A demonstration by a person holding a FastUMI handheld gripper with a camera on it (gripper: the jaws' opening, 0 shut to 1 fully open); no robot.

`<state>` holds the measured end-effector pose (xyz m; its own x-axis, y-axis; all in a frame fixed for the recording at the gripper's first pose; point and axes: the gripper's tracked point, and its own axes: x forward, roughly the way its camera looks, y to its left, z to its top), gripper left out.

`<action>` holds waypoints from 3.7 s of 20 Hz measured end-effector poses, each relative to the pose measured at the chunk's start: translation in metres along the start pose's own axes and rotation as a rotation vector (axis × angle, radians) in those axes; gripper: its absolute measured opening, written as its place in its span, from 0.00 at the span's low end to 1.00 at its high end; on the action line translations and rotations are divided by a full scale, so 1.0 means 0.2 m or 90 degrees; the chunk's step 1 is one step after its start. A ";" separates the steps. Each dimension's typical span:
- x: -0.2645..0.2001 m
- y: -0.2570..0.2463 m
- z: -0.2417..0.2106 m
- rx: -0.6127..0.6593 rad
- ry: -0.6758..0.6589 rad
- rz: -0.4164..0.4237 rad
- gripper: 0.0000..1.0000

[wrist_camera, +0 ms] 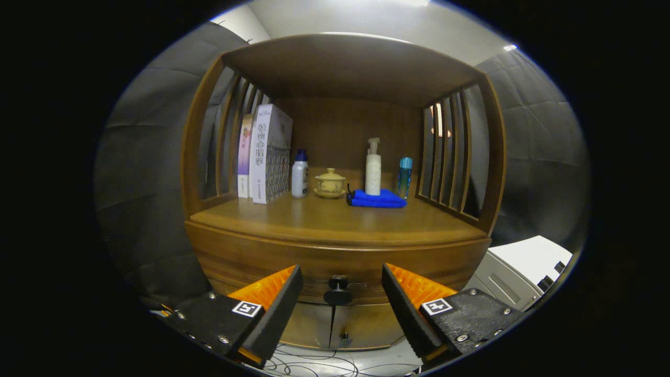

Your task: Pull open the drawer, take out the items inside it, and place them on the countertop above the cabinet.

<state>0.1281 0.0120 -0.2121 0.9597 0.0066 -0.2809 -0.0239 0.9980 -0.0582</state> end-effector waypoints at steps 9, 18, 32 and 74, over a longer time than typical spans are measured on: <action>0.24 0.00 -0.26 0.008 0.037 0.016 0.88; 0.29 0.01 -0.26 0.061 0.011 0.039 0.45; -0.05 0.00 -0.34 0.049 0.016 0.037 0.27; -0.40 0.00 0.22 0.059 0.166 0.052 0.97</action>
<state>0.0644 0.0151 -0.1470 0.8513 0.0822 -0.5181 -0.0606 0.9964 0.0586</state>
